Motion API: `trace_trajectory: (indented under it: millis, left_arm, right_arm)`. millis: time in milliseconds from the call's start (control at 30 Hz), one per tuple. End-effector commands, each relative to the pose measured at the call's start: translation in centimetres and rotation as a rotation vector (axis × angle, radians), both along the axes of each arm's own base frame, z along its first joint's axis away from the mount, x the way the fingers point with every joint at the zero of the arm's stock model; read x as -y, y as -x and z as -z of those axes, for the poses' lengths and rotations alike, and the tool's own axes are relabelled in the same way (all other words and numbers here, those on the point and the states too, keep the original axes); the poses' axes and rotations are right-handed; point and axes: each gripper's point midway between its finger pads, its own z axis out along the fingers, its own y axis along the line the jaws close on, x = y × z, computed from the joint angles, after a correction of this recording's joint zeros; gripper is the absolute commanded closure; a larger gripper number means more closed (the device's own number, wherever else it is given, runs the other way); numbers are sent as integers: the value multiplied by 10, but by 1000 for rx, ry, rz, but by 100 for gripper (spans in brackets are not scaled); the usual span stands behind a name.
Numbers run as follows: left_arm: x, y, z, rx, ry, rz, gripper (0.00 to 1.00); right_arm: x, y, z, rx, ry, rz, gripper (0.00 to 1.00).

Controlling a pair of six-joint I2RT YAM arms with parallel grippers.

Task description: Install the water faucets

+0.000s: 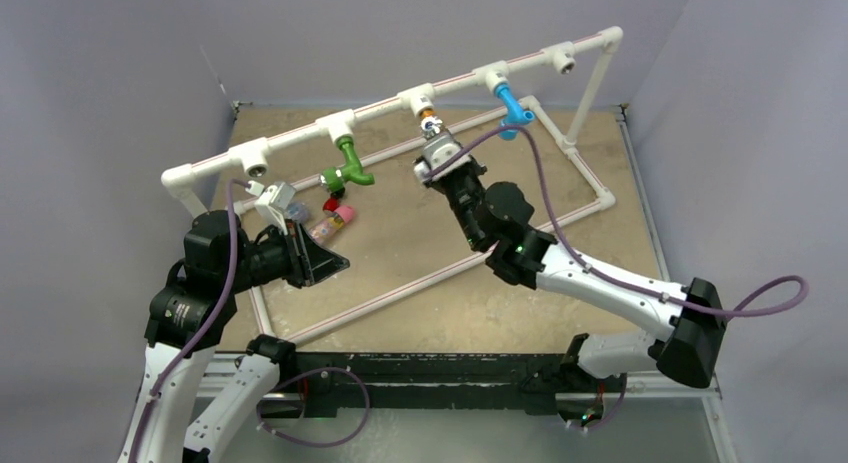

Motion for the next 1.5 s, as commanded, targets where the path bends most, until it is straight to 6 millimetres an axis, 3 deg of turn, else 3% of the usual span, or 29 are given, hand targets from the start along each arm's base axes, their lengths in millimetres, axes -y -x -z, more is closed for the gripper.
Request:
trace_trajectory:
  millis: [0,200,400,567,667,833,1000,1100,1300,1433,1467]
  left_arm:
    - [1,-1,-5,20,6,0,85]
    - [0,0,-5,23,5,1,84]
    - [0,1,-5,22,5,4,84]
    - [1,3,-6,21,12,13,84]
    - [1,4,-6,20,14,12,84]
    - [1,4,-6,14,13,13,84]
    - [1,3,-5,16,9,11,85]
    - [1,1,-4,16,9,9,84]
    - [1,-1,-3,20,6,3,84]
    - [0,-1,-5,28,1,0,85]
    - [0,-1,-5,28,1,0,85]
  right_arm:
    - [1,2,-45,-277,-732,-209,100]
    - [4,-3,-48,-531,-1153,-373,100]
    - [10,4,-34,-770,-1596,-507,100]
    - [-9,8,-16,-963,-1741,-595,100]
    - [-12,10,-18,-986,-1755,-636,74]
    - [0,9,-22,-867,-1612,-550,42]
    - [26,14,-12,-739,-1403,-409,23]
    - [43,19,-9,-667,-1266,-336,18]
    - [69,33,-22,-511,-914,-275,14]
    - [71,42,-28,-405,-587,-295,14]
    - [79,39,-32,-331,-468,-257,14]
